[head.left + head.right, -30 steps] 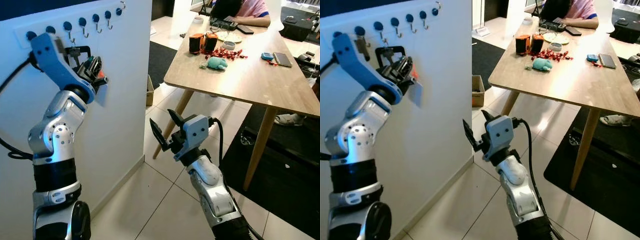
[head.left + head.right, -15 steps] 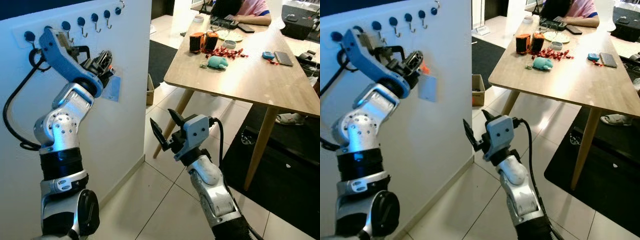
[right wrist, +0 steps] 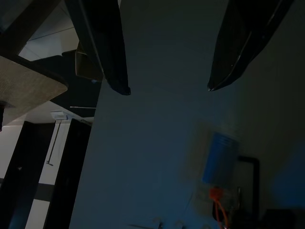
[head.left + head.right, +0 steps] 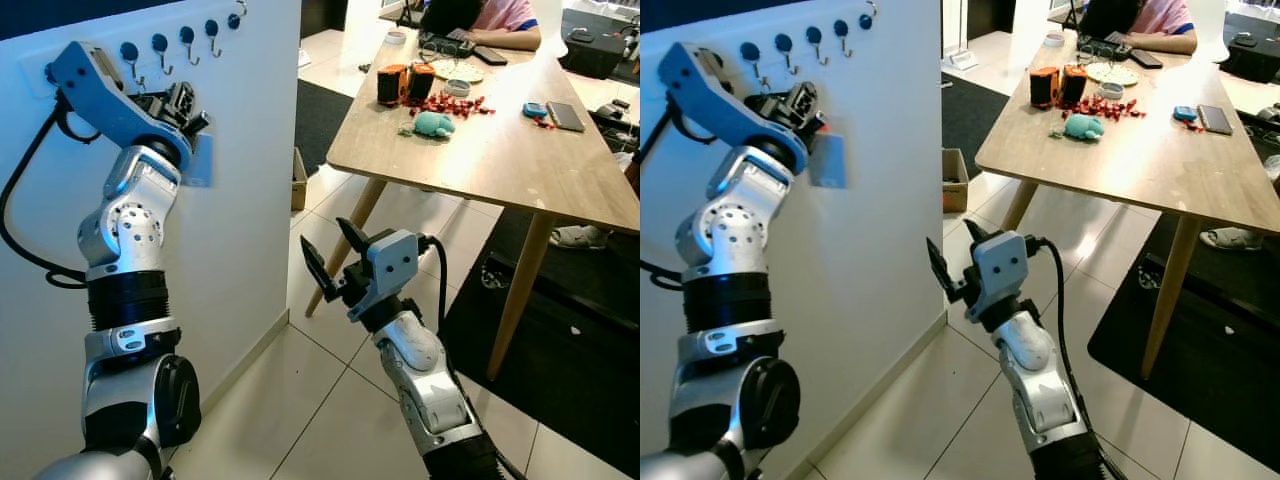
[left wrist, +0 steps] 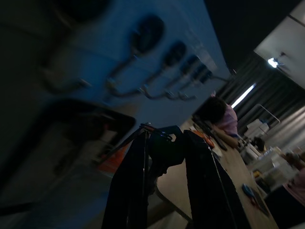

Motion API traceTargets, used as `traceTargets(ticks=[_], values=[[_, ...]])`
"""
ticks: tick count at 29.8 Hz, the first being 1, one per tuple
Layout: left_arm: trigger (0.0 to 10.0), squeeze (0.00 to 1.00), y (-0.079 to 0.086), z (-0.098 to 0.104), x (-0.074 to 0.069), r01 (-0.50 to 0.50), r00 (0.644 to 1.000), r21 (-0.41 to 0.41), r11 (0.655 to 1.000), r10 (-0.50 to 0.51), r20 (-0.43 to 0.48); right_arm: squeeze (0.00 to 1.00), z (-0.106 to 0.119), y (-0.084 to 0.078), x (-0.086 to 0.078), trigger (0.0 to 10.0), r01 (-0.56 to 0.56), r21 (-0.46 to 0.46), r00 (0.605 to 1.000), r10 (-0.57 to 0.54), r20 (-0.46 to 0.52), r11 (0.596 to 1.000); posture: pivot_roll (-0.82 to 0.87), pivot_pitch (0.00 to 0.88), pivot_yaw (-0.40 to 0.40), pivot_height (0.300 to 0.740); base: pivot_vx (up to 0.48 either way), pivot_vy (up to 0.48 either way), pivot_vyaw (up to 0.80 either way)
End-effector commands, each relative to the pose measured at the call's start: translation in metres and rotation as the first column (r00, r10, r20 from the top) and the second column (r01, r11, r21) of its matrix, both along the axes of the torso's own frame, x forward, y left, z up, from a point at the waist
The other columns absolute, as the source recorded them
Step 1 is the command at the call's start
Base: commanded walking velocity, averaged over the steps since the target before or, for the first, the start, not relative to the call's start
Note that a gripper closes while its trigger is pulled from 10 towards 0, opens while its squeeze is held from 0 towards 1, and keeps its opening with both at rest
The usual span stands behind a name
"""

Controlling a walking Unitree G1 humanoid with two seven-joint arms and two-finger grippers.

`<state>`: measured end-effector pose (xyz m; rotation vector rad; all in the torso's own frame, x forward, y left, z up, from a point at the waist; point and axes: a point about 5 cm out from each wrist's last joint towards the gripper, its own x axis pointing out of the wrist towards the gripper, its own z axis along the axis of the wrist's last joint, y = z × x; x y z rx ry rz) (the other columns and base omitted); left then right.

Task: Hang keys on a hook

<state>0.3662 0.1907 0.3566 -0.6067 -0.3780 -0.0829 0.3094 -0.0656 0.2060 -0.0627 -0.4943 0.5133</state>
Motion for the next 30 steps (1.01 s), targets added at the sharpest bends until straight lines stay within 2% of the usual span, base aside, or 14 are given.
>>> traceTargets(ticks=[1, 5, 6, 8, 9, 10, 12, 16, 19, 25, 28, 29, 30], values=[[10.0, 0.0, 0.012, 0.007, -0.004, -0.05, 0.998, -0.02, 0.999, 0.05, 0.027, 0.0, -0.005, 0.0, -0.002, 10.0, 0.001, -0.006, 1.0, -0.001, -0.012, 1.0, 0.14, 0.195, 0.004, 0.74, 0.0, 0.0, 0.0], [10.0, 0.0, 0.017, 0.01, -0.005, -0.086, 0.995, -0.02, 0.996, 0.087, 0.049, 0.0, -0.004, 0.0, -0.001, 10.0, -0.002, -0.006, 1.0, 0.002, -0.011, 1.0, 0.14, 0.195, 0.004, 0.74, 0.0, 0.0, 0.0], [10.0, 0.0, 0.02, 0.014, -0.008, -0.125, 0.99, 0.022, 0.992, 0.123, 0.074, 0.0, -0.004, 0.0, -0.001, 10.0, -0.002, -0.006, 1.0, 0.002, -0.01, 1.0, 0.14, 0.195, 0.002, 0.74, 0.0, 0.0, 0.0], [10.0, 0.0, 0.02, 0.014, -0.008, -0.125, 0.99, 0.022, 0.992, 0.123, 0.074, 0.0, -0.004, 0.0, -0.001, 10.0, -0.002, -0.006, 1.0, 0.002, -0.01, 1.0, 0.14, 0.195, 0.002, 0.74, 0.0, 0.0, 0.0], [10.0, 0.0, 0.022, 0.019, -0.013, -0.195, 0.976, 0.123, 0.973, 0.181, 0.121, 0.0, -0.004, 0.0, -0.001, 10.0, -0.002, -0.006, 1.0, 0.002, -0.009, 1.0, 0.13, 0.195, 0.003, 0.74, 0.0, 0.0, 0.0], [10.0, 0.0, 0.021, 0.022, -0.021, -0.247, 0.963, 0.235, 0.94, 0.211, 0.167, 0.0, -0.004, 0.0, -0.002, 10.0, 0.0, -0.007, 1.0, 0.0, -0.008, 1.0, 0.13, 0.195, 0.004, 0.74, 0.0, 0.0, 0.0], [10.0, 0.0, 0.014, 0.018, -0.039, -0.259, 0.959, 0.417, 0.871, 0.18, 0.22, 0.0, -0.005, -0.003, -0.002, 10.0, 0.008, -0.009, 1.0, -0.008, -0.011, 1.0, 0.13, 0.196, 0.005, 0.74, 0.0, 0.0, 0.0], [10.0, 0.0, 0.017, 0.014, -0.047, -0.282, 0.955, 0.451, 0.847, 0.202, 0.219, 0.0, -0.005, -0.004, -0.002, 10.0, 0.007, -0.009, 1.0, -0.007, -0.014, 1.0, 0.14, 0.198, -0.001, 0.74, 0.0, 0.0, 0.0], [10.0, 0.0, 0.018, 0.013, -0.049, -0.295, 0.952, 0.451, 0.842, 0.216, 0.218, 0.0, -0.005, -0.003, -0.002, 10.0, 0.001, -0.009, 1.0, -0.001, -0.015, 1.0, 0.15, 0.199, -0.006, 0.74, 0.0, 0.0, 0.0], [10.0, 0.0, 0.012, 0.012, -0.05, -0.316, 0.945, 0.491, 0.812, 0.223, 0.239, 0.0, -0.003, 0.003, 0.0, 10.0, -0.022, -0.008, 1.0, 0.022, -0.011, 1.0, 0.16, 0.198, -0.012, 0.74, 0.0, 0.0, 0.0], [10.0, 0.0, 0.007, 0.009, -0.053, -0.37, 0.927, 0.552, 0.748, 0.257, 0.273, 0.0, -0.003, 0.002, 0.0, 10.0, -0.02, -0.008, 1.0, 0.019, -0.011, 1.0, 0.15, 0.197, -0.01, 0.74, 0.0, 0.0, 0.0], [10.0, 0.0, 0.007, 0.009, -0.053, -0.37, 0.927, 0.552, 0.748, 0.257, 0.273, 0.0, -0.003, 0.002, 0.0, 10.0, -0.02, -0.008, 1.0, 0.019, -0.011, 1.0, 0.15, 0.197, -0.01, 0.74, 0.0, 0.0, 0.0], [10.0, 0.0, 0.005, 0.007, -0.054, -0.391, 0.919, 0.572, 0.721, 0.272, 0.286, 0.0, -0.004, 0.002, -0.001, 10.0, -0.018, -0.009, 1.0, 0.018, -0.011, 1.0, 0.15, 0.196, -0.008, 0.74, 0.0, 0.0, 0.0]])
